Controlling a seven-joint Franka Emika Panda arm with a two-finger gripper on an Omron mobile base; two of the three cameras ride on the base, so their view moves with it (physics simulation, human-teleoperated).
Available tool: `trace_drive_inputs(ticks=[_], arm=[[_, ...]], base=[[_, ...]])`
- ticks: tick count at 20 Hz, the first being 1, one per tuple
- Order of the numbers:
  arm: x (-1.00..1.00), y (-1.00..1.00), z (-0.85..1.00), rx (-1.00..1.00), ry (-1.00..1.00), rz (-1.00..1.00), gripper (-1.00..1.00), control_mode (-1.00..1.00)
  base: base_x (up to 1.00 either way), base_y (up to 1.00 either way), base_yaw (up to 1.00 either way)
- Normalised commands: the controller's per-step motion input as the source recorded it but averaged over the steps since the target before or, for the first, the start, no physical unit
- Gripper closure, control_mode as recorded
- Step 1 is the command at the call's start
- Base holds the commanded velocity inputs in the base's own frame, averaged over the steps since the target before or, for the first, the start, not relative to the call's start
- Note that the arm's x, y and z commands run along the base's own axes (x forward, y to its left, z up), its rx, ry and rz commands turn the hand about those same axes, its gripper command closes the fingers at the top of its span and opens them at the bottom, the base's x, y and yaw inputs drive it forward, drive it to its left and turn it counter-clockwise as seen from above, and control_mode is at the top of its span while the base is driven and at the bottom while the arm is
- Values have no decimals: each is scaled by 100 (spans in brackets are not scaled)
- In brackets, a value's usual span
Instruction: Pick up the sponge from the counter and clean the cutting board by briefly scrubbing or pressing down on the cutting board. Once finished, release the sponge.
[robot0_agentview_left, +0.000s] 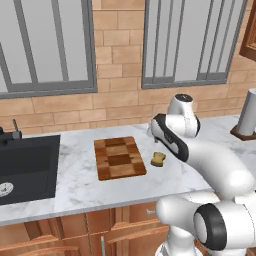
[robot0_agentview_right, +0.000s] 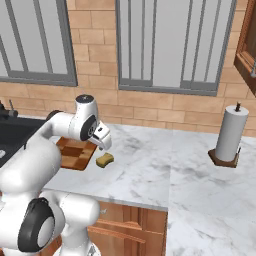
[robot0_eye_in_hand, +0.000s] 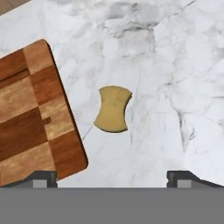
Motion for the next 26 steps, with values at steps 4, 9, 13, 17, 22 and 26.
trace_drive_inputs(ticks=[4,9,13,17,22,26], arm=[[48,-2,-24,5,0,-3,-100,-100],[2,-4,-33,2,4,0,-100,-100],[9,0,-33,0,5,0,-100,-100],[12,0,-35,0,6,0,-100,-100],[12,0,-35,0,2,0,-100,-100],[8,0,-32,0,0,0,-100,-100]], base=[[0,0,0],[0,0,0],[0,0,0],[0,0,0],[0,0,0],[0,0,0]])
